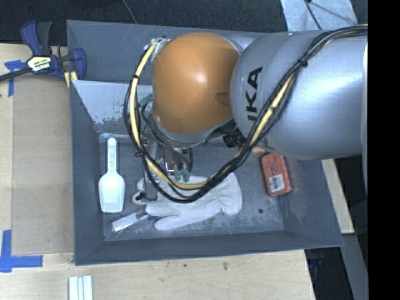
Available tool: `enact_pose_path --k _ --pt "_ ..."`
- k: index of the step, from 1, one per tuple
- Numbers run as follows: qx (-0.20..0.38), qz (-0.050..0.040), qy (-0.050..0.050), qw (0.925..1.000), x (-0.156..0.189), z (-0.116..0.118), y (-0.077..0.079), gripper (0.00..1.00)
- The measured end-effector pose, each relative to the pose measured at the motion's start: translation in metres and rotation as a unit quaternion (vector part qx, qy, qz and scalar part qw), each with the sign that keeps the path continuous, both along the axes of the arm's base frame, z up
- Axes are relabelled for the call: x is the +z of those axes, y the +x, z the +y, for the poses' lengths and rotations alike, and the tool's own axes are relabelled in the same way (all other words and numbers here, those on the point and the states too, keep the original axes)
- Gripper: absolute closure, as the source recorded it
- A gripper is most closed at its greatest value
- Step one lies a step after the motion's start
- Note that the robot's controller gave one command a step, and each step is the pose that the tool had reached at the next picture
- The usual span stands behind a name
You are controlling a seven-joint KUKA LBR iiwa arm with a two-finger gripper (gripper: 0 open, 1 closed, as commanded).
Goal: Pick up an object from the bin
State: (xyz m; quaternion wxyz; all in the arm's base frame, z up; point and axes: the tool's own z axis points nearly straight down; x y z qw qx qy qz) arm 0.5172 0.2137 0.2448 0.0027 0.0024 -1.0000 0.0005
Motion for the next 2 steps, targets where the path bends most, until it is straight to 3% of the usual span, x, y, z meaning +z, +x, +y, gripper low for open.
enact_pose_path --k 1,2 --pt "-0.002 -0.0039 0.001 1.0000 0.005 -0.001 0.002 0.00" --pt "0.001 -0.0070 0.003 1.0000 -0.031 -0.041 0.015 0.00"
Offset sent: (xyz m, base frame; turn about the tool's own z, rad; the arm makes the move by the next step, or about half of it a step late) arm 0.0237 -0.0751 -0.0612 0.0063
